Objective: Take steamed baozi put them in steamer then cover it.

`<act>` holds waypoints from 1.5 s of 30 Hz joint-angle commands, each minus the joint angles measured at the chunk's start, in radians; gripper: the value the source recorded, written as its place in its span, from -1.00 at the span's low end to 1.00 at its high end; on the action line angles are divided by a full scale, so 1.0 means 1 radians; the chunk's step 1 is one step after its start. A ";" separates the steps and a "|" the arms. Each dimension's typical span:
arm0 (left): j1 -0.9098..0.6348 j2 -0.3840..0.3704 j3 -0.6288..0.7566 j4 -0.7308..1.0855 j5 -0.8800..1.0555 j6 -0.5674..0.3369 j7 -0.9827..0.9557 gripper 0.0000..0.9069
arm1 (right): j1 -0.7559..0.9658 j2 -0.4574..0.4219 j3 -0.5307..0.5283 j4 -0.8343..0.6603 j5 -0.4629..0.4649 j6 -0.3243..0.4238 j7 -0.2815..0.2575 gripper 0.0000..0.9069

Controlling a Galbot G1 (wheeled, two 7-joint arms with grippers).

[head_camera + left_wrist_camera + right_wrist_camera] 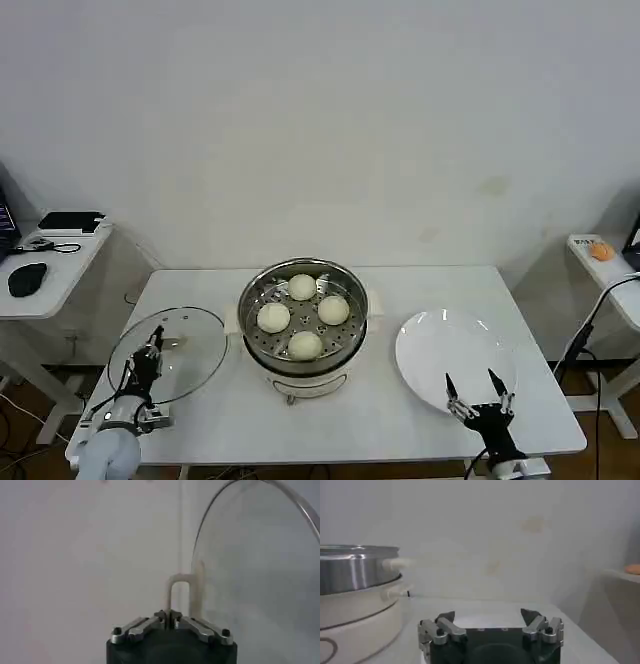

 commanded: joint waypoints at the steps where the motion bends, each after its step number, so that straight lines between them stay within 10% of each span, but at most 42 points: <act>1: 0.093 0.003 -0.080 -0.232 -0.012 0.040 0.000 -1.00 | -0.002 -0.016 -0.007 0.004 0.001 -0.005 -0.001 1.00; 23: 0.068 0.081 0.029 -0.557 0.004 0.230 0.217 -1.00 | -0.005 -0.014 -0.020 0.002 -0.039 0.004 -0.002 1.00; 45: -0.118 -0.071 0.316 -0.473 0.202 0.307 0.368 -1.00 | -0.013 0.015 -0.051 0.006 -0.090 0.002 0.002 1.00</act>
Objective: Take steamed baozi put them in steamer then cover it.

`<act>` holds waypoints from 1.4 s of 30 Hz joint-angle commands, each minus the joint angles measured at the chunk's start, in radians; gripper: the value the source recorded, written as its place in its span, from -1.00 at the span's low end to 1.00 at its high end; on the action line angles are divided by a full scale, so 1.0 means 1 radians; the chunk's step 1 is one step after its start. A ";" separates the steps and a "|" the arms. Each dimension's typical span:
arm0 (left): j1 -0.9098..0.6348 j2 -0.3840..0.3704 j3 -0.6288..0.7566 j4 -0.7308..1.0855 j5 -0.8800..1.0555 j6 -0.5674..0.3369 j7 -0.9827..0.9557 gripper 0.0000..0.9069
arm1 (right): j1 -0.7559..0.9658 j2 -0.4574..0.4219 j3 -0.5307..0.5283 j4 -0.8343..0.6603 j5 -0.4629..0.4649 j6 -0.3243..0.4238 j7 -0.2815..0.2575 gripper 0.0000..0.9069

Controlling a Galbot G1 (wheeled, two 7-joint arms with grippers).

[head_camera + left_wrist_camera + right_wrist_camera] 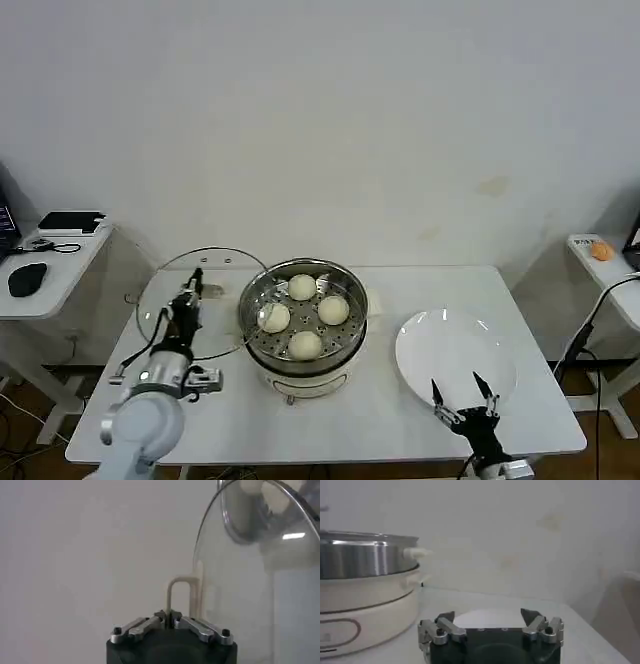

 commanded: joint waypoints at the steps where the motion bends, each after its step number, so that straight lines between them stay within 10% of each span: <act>1: -0.074 -0.072 0.123 0.015 0.056 0.042 0.074 -1.00 | -0.002 0.005 -0.005 0.000 -0.015 -0.001 0.000 1.00; 42: -0.171 -0.253 0.319 0.114 0.111 0.091 0.092 -1.00 | 0.004 0.027 -0.022 -0.025 -0.048 -0.001 -0.002 1.00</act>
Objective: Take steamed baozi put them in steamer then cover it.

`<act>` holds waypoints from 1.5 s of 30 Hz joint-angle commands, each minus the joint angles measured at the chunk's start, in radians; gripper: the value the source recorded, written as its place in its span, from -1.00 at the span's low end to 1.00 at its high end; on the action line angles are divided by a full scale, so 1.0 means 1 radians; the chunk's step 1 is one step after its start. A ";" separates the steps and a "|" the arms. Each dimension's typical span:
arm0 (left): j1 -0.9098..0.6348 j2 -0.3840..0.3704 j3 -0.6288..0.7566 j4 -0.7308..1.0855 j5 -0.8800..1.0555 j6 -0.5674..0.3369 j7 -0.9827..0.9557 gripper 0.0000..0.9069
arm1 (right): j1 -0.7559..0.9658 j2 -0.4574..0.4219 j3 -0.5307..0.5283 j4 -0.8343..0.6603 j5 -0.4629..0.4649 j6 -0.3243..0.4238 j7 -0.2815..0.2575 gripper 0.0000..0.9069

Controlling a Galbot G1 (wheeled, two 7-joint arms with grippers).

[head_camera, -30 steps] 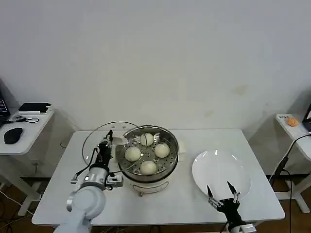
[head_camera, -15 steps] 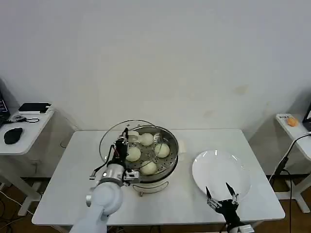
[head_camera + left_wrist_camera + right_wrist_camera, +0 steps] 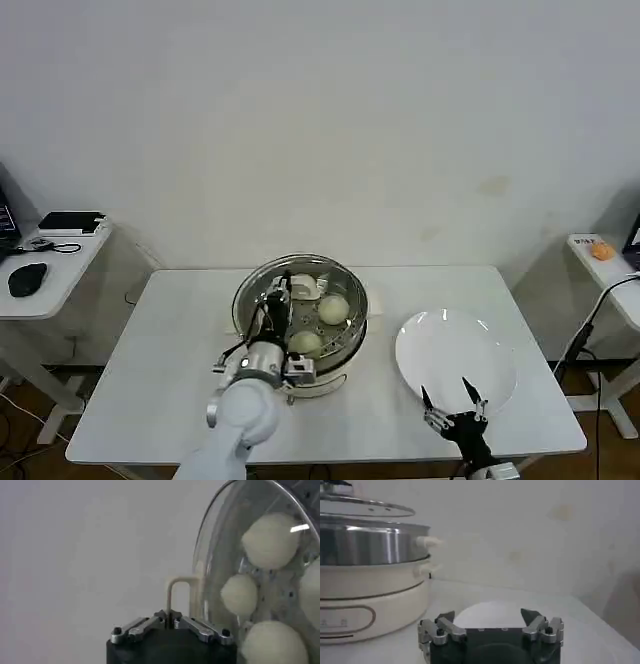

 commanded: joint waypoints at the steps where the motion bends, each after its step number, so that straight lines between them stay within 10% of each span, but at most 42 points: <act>1: -0.011 -0.022 0.022 0.022 0.020 -0.003 -0.001 -1.00 | 0.002 0.001 -0.001 -0.005 -0.001 0.001 0.000 1.00; 31: -0.013 -0.030 0.006 0.074 0.056 -0.033 -0.010 -1.00 | 0.006 0.002 -0.013 -0.017 0.000 0.004 -0.005 1.00; 33: -0.011 -0.030 0.006 0.073 0.064 -0.036 -0.008 -0.62 | 0.005 0.001 -0.013 -0.016 0.000 0.003 -0.005 1.00; 34: -0.010 -0.031 0.004 0.071 0.065 -0.039 -0.009 1.00 | 0.005 0.001 -0.013 -0.016 0.001 0.004 -0.005 1.00; 45: 0.013 -0.011 -0.006 0.008 0.058 -0.044 -0.012 1.00 | 0.007 0.001 -0.021 -0.020 -0.004 0.003 -0.006 1.00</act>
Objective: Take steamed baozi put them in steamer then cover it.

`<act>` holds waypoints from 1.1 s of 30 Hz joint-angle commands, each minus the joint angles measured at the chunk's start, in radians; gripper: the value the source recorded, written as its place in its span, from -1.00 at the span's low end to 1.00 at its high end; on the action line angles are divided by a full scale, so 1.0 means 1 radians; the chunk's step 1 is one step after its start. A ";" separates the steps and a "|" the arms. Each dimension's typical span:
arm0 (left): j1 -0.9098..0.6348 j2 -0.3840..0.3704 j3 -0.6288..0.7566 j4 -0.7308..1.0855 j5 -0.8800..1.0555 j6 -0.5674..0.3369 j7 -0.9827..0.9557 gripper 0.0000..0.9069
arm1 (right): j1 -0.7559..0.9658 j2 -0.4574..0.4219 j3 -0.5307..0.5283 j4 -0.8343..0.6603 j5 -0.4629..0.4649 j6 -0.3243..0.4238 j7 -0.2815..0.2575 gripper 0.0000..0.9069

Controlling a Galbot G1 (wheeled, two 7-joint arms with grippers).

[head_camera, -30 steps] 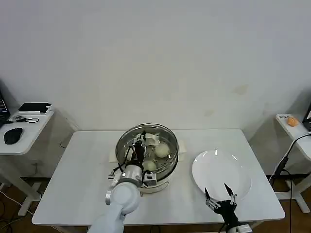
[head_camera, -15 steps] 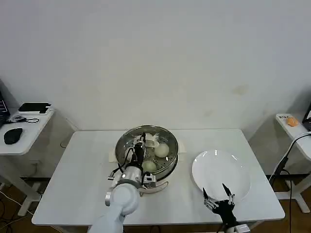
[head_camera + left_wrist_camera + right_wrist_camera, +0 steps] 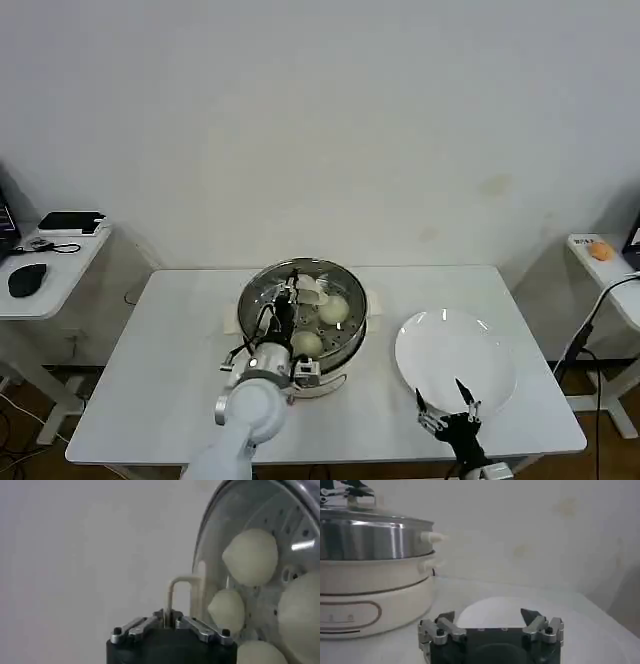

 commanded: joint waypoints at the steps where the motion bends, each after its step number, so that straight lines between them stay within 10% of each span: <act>1: 0.018 0.015 -0.005 -0.047 -0.008 -0.008 0.000 1.00 | 0.000 0.000 -0.001 -0.001 -0.002 0.001 0.001 1.00; 19: 0.211 0.178 -0.062 -0.400 -0.200 -0.039 -0.015 1.00 | -0.009 -0.004 -0.009 -0.004 -0.005 -0.002 0.002 1.00; 33: 0.558 0.184 -0.406 -0.325 -1.754 -0.240 -0.487 1.00 | -0.109 -0.096 -0.045 0.087 0.069 -0.011 0.022 1.00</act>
